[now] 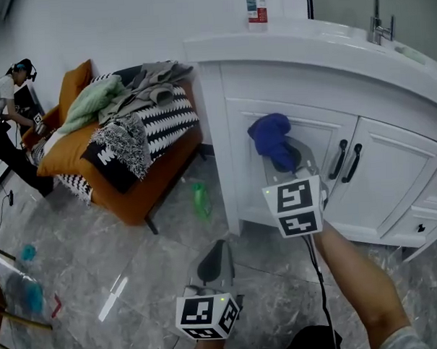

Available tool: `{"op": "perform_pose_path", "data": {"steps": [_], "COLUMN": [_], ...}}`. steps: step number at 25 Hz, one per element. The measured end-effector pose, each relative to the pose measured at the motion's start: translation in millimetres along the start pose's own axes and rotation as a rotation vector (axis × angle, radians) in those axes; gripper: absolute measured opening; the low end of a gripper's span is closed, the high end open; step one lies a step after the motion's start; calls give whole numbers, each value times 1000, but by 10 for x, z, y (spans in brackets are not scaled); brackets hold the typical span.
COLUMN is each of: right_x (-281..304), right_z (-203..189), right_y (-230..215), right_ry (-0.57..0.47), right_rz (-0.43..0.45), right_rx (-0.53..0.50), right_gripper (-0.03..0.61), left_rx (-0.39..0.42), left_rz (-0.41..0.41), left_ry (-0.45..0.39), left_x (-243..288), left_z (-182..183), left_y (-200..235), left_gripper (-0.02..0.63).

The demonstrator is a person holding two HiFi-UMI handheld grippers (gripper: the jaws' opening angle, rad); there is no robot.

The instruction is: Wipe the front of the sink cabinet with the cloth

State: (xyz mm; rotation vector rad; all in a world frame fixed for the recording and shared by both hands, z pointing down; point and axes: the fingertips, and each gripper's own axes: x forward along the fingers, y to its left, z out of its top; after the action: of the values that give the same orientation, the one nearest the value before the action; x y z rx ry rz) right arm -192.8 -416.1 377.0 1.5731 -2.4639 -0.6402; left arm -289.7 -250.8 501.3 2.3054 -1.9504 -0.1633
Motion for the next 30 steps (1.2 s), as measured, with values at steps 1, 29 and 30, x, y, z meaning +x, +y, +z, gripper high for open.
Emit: {"op": "perform_pose_path", "data": {"steps": [1, 29, 30], "right_x": [17, -961, -1010], "right_z": [24, -811, -805], "right_y": [62, -1032, -1055], "right_ry": [-12, 195, 189], "right_rz": [16, -179, -173], "right_rx": [13, 350, 350], "right_gripper": [89, 86, 86], "left_rx": [-1, -19, -10], "left_rz": [-1, -168, -173], "left_ry": [-2, 5, 1], "left_x": [-2, 279, 288], "left_z": [9, -202, -209], "left_y": [-2, -1246, -1317], "left_gripper": [11, 11, 11]}}
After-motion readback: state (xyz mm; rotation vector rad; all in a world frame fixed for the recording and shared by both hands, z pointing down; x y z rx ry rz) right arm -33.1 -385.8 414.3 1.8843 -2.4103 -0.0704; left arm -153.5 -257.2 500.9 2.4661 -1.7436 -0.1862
